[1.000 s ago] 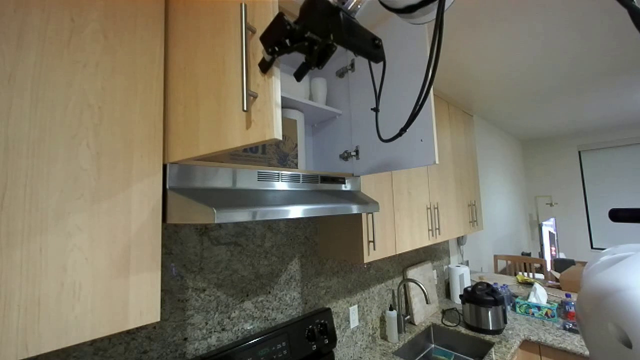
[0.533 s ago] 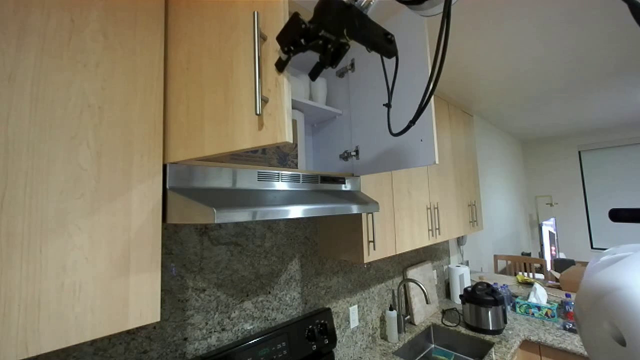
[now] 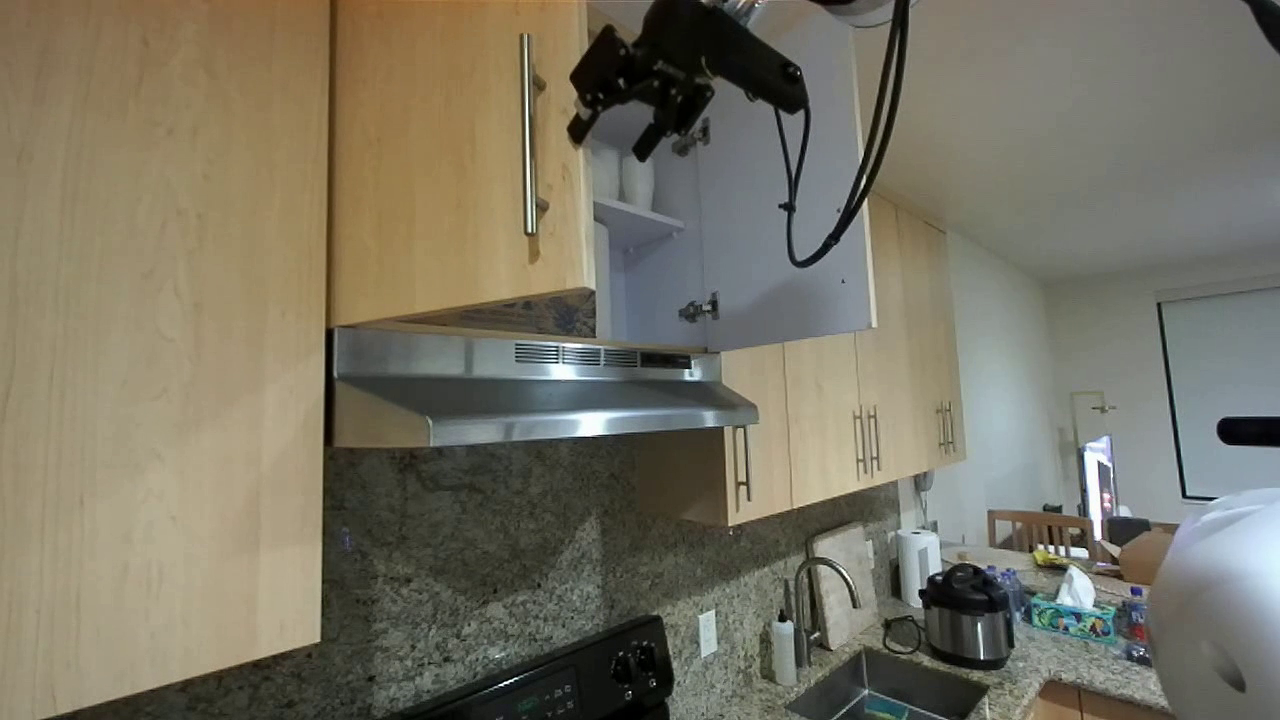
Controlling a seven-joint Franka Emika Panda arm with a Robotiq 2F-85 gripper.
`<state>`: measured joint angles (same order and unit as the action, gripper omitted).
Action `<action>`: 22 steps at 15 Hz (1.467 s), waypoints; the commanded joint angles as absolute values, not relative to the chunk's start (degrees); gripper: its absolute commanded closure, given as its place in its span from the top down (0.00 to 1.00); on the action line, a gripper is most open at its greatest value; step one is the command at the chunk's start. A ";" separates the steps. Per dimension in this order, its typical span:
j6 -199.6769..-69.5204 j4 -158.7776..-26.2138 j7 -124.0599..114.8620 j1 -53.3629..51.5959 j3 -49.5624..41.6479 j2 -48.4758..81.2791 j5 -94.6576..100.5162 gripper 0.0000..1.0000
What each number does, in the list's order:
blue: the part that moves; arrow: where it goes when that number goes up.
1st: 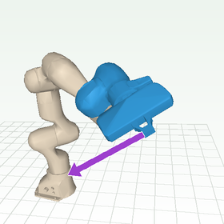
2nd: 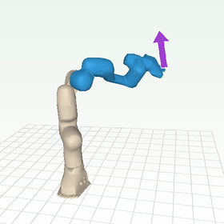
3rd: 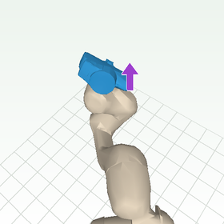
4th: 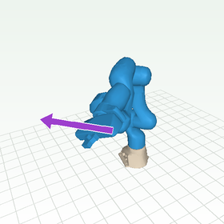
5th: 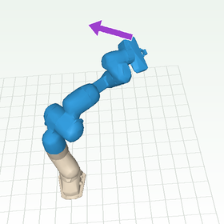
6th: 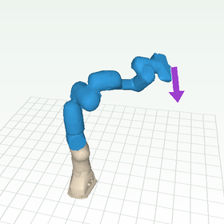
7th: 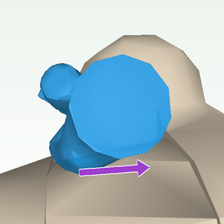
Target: Close the left cabinet door
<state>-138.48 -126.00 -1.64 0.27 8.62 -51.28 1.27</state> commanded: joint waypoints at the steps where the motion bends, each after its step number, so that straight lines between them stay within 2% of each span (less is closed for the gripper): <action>1: -138.29 -125.74 -2.22 -0.38 8.32 -51.05 2.08 1.00; 22: -138.00 -118.16 -12.40 9.68 8.01 -44.23 2.83 1.00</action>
